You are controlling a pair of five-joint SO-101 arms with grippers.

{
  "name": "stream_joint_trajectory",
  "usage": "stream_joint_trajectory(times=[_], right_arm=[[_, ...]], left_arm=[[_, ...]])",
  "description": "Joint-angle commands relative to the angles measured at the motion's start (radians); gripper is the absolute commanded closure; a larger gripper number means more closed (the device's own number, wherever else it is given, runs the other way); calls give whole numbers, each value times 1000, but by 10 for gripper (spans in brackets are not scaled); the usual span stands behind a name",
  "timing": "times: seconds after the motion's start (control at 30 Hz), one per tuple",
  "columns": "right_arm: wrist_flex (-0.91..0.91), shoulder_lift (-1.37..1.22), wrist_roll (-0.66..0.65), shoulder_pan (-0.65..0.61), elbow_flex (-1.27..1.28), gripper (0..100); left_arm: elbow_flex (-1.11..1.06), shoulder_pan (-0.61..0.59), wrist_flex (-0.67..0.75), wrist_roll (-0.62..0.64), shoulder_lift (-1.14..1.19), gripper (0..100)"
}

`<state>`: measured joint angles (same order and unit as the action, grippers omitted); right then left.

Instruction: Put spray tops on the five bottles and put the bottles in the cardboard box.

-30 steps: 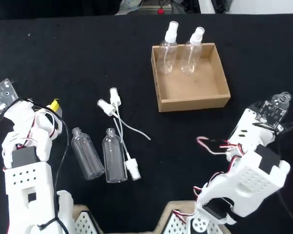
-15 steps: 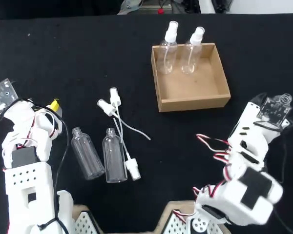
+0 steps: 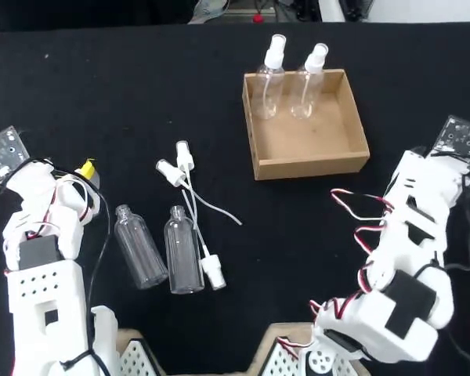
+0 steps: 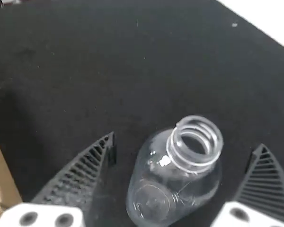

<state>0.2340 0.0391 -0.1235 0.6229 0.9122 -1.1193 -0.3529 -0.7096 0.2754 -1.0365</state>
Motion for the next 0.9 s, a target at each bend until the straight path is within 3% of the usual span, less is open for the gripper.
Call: stream_joint_trajectory(times=[0.0, 0.1, 0.5, 0.73, 0.87], right_arm=[[43, -15, 2, 15, -58, 609], [46, -19, 0, 18, -58, 633], [166, -18, 6, 63, -58, 968], [126, 107, 0, 91, -12, 977], [-121, 360, 8, 78, 24, 980]], left_arm=[[61, 5, 21, 8, -11, 795], [61, 5, 21, 8, -11, 795], [61, 5, 21, 8, -11, 795], [61, 5, 21, 8, -11, 795], [62, 5, 20, 8, -11, 795]])
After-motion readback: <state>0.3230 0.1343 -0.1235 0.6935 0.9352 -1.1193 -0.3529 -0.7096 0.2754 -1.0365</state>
